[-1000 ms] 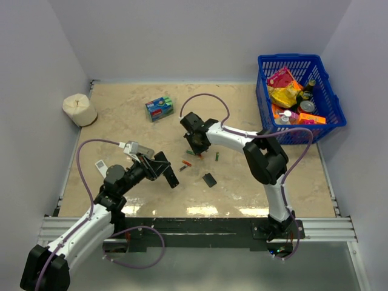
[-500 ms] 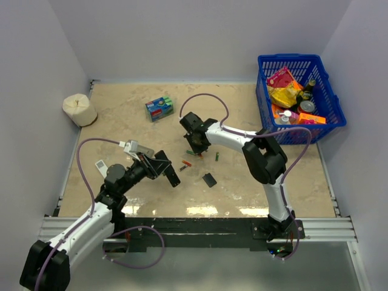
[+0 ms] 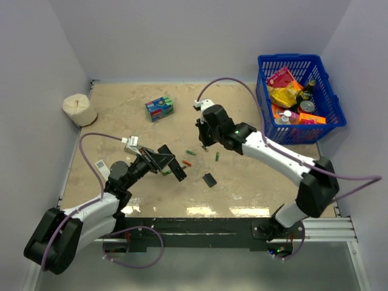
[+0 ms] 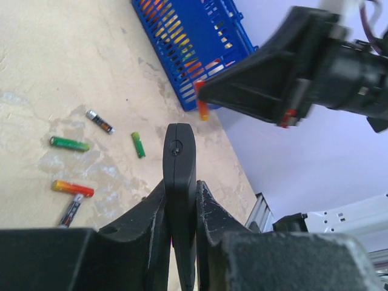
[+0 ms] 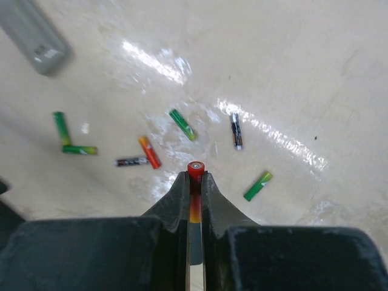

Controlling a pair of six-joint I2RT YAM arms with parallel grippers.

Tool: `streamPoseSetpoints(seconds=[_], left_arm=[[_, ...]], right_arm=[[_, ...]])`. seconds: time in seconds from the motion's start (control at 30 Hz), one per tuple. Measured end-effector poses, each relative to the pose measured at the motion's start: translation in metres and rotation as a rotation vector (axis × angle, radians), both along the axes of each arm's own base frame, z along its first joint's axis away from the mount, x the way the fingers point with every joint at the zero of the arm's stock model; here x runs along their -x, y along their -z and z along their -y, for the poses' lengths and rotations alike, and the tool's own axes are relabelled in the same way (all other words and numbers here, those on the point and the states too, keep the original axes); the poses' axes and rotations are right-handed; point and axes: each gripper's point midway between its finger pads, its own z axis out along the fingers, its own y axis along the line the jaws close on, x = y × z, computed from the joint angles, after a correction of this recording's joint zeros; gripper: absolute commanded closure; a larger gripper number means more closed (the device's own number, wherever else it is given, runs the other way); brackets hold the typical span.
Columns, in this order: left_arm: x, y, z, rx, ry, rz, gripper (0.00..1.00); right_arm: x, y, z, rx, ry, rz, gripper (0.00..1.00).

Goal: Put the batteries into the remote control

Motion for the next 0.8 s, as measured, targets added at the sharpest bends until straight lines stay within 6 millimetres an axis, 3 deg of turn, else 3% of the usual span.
streamPoseSetpoints(seconds=[0.13, 0.23, 0.4, 0.8], left_arm=[[-0.009, -0.016, 0.006, 0.039, 0.009, 0.027, 1.0], [-0.017, -0.036, 0.01, 0.085, 0.015, 0.066, 1.0], [-0.022, -0.058, 0.014, 0.145, 0.025, 0.109, 1.0], [-0.028, -0.083, 0.013, 0.191, 0.009, 0.153, 1.0]], right_arm=[[0.014, -0.054, -0.01, -0.158, -0.051, 0.135, 1.0], [0.031, -0.081, -0.026, -0.265, -0.117, 0.212, 1.0], [0.057, -0.101, -0.048, -0.386, -0.22, 0.281, 1.0], [0.081, -0.135, -0.059, -0.52, -0.347, 0.377, 1.0]])
